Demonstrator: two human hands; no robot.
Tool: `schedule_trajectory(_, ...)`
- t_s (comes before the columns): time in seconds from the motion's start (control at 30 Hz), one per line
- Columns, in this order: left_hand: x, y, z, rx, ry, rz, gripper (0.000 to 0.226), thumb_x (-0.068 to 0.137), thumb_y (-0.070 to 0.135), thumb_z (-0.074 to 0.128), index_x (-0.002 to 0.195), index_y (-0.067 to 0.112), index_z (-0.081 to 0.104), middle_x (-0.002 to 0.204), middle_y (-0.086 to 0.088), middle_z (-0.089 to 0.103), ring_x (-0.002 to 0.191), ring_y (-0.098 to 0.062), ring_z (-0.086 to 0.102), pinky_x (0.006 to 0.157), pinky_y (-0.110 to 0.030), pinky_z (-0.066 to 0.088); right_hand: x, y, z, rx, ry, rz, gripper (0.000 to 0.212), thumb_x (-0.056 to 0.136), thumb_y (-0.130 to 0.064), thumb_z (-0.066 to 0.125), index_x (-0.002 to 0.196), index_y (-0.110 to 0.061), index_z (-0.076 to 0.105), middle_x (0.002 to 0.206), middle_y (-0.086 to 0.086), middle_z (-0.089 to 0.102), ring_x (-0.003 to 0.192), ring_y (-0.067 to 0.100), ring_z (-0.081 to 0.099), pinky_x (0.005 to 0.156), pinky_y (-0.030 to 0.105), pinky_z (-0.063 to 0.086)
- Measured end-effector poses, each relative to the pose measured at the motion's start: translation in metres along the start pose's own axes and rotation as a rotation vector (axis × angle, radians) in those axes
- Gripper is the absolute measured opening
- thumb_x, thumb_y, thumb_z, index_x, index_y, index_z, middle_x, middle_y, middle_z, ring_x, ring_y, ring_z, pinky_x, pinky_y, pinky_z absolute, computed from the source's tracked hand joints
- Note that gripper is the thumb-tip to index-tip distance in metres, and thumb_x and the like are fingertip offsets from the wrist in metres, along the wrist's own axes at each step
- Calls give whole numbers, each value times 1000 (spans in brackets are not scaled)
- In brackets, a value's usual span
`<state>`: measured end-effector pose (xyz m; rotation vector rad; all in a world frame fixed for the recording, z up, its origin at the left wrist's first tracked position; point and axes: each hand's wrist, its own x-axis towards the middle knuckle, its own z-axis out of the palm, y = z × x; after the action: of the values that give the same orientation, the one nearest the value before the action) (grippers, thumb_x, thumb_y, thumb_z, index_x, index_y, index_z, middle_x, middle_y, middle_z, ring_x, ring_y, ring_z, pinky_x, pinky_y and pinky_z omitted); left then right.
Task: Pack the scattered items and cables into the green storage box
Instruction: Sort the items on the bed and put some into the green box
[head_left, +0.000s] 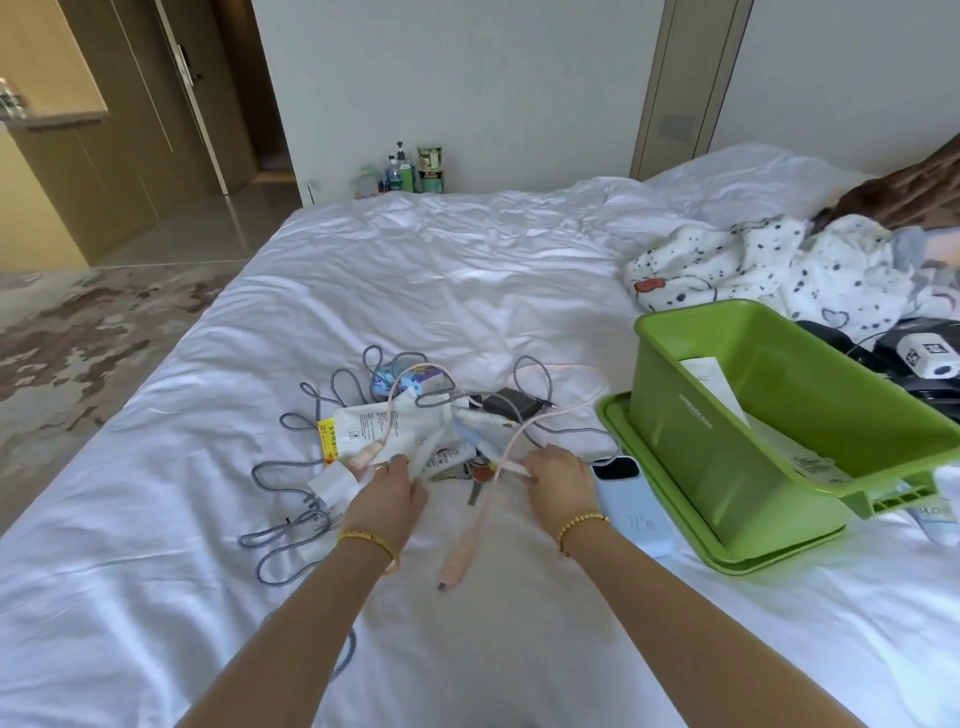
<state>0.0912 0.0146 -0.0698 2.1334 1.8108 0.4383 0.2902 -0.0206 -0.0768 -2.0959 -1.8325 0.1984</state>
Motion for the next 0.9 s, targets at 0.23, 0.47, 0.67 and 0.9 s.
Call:
schedule_trajectory(0.23,-30,51,-34,-368,231,41,30,97,20,41,124,8,41,62,-4,52,60,-23,54,56,-35,39,-29,-7,-54,614,261,284,32,97,-30,39,68,-18,35,56,-3,38,56,19,40,62,33,35)
schedule_trajectory(0.47,-44,137,-44,-708,217,171,38,95,7,37,134,11,36,109,-15,50,85,-32,54,72,-29,47,-59,-6,-119,887,565,204,19,100,-22,31,86,-11,38,59,-1,38,52,14,38,50,30,30)
schedule_trajectory(0.67,-59,216,-31,-928,-46,161,17,94,8,37,94,21,48,77,-5,51,62,-16,55,49,-23,45,-82,47,-168,889,835,247,9,99,-13,28,92,-9,33,61,-1,31,50,11,31,47,20,27)
schedule_trajectory(0.9,-76,296,-11,-1246,-195,74,24,94,1,38,110,8,54,109,-14,54,90,-20,59,79,-31,57,-94,106,-202,997,906,552,37,92,2,32,128,-10,32,82,4,38,76,27,48,63,24,36)
